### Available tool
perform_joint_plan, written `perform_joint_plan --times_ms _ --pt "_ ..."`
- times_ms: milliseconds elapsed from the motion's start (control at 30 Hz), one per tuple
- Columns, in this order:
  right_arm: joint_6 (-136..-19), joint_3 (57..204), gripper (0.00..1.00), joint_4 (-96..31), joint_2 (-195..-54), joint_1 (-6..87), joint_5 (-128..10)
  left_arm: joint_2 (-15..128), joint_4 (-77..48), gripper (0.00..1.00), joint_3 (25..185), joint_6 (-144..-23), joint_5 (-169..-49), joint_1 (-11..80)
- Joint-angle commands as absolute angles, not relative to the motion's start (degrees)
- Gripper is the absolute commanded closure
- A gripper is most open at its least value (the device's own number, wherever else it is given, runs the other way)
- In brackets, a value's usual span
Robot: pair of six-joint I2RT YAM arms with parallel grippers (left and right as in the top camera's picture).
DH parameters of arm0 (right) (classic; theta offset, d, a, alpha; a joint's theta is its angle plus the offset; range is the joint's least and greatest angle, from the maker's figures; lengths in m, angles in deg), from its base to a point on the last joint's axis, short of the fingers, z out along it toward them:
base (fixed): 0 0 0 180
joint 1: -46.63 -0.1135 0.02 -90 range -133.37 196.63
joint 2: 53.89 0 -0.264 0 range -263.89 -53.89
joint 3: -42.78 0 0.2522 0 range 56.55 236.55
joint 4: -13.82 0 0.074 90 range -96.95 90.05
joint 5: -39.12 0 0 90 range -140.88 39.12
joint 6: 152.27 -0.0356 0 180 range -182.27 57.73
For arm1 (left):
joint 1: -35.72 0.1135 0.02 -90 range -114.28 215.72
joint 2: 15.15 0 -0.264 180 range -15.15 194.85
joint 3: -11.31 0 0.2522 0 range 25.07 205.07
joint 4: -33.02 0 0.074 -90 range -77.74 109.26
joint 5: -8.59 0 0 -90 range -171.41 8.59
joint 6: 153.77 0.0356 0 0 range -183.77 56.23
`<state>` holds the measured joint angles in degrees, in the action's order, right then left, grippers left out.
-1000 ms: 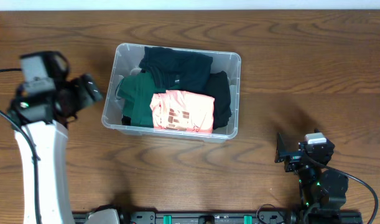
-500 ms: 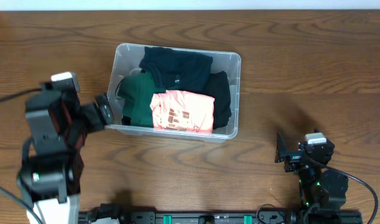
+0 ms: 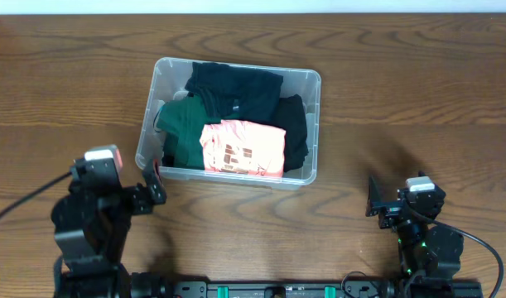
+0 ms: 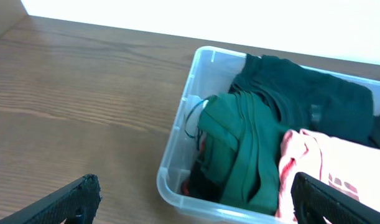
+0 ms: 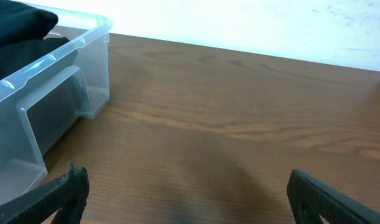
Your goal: Pack container
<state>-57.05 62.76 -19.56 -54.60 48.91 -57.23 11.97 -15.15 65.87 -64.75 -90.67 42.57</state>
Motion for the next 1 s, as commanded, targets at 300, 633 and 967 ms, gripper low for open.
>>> perform_joint_plan --times_ms 300,633,967 --pt "-57.49 62.50 0.01 -19.50 -54.21 48.47 -56.68 -3.99 -14.67 0.02 57.54 -63.57 -92.77 35.89" --pt "-57.49 62.50 0.01 -19.50 -54.21 48.47 -56.68 -13.43 -13.36 0.02 48.62 -63.59 -92.79 35.73" --pt "-57.49 62.50 0.01 -19.50 -54.21 48.47 -56.68 -15.00 -8.57 0.02 40.99 -63.79 -92.75 35.01"
